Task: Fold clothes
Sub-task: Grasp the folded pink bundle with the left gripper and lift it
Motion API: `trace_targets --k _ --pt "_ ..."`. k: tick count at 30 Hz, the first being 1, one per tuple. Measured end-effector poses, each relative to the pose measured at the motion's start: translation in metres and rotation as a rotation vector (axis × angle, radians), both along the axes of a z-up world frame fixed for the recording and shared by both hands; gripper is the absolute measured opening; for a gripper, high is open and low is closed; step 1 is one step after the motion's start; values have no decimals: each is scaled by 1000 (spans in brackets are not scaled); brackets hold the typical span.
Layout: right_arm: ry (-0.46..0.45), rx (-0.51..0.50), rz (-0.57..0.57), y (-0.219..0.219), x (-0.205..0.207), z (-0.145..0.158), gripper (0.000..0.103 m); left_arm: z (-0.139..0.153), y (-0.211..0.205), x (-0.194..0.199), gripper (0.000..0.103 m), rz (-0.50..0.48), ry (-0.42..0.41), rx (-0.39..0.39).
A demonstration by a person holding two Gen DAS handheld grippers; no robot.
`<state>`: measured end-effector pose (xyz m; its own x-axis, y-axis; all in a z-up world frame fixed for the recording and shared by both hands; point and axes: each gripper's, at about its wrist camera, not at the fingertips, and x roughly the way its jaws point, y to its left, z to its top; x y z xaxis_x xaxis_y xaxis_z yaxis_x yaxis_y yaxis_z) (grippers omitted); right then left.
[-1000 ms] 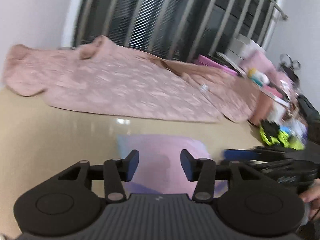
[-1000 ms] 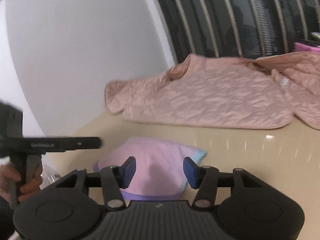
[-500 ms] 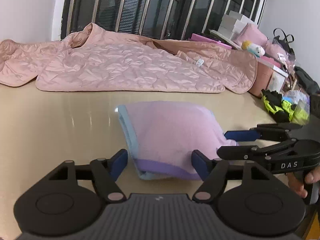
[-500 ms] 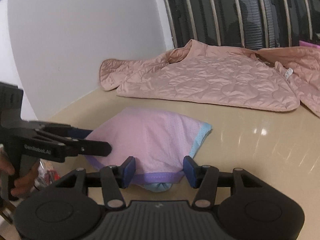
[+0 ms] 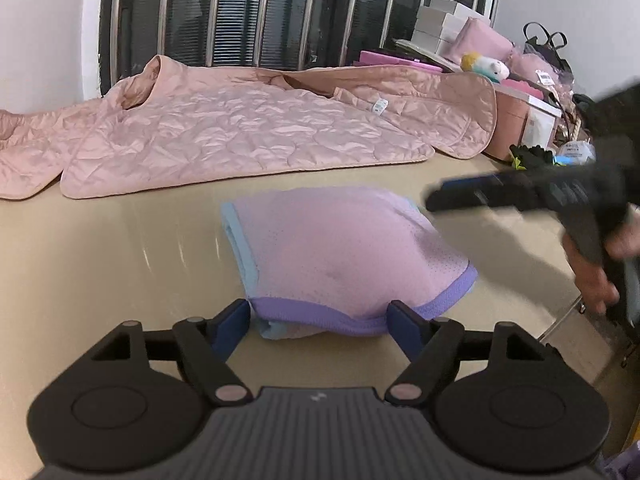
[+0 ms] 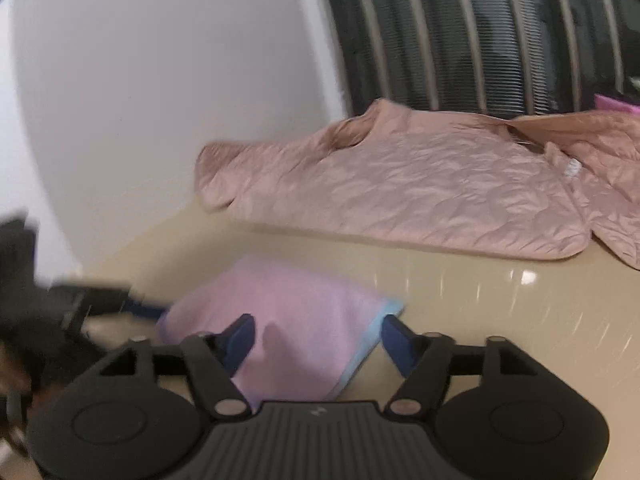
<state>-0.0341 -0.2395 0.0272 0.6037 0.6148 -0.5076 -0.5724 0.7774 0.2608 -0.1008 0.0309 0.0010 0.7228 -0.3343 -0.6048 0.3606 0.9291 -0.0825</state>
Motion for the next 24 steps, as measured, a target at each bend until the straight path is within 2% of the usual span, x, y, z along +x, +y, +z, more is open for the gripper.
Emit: trace_targets --k 5,7,9,12,13,14,15,16,17,24 --pt "42 -12 9 8 38 -6 71 0 -5 -2 57 -24 -15 49" --pt "66 -24 11 12 43 -11 71 0 -7 -2 47 -32 -13 55" --pt "87 -33 13 15 46 -17 71 1 -7 0 31 -38 -10 57" --pt "69 -24 20 13 41 -21 70 2 -6 2 19 -40 -3 56" --pt "68 -22 19 14 40 -22 65 2 -6 2 17 -40 -2 56" --pt "70 -26 24 16 40 -22 51 2 -5 2 15 -35 -5 53" --pt "72 -32 33 18 39 -22 42 2 -4 2 13 -30 -7 51" --pt "74 -38 41 20 39 -22 20 3 -4 2 12 -25 -10 48" --pt "77 -44 49 23 39 -22 12 3 -3 3 11 -20 -12 46" --pt "41 -74 33 35 33 -15 8 7 -1 1 10 8 -43 27"
